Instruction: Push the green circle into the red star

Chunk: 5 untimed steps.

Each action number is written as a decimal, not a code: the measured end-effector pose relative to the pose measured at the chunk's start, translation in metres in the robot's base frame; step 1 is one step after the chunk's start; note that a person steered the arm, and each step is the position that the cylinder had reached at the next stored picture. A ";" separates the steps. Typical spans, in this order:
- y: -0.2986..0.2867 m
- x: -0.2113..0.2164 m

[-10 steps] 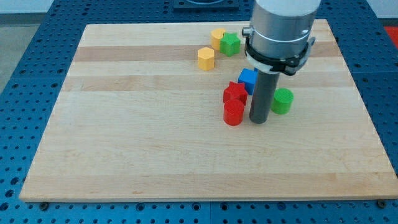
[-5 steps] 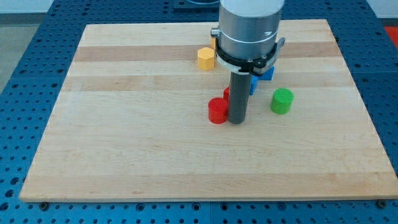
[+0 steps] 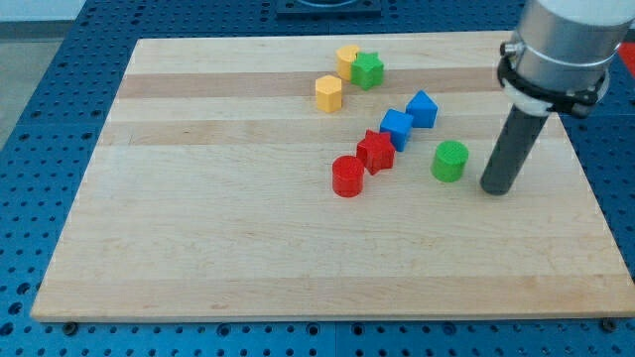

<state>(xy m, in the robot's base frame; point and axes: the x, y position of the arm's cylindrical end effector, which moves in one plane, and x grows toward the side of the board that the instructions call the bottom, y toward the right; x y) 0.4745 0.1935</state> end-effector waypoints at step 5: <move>-0.042 -0.012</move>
<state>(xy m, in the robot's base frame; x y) 0.4621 0.1518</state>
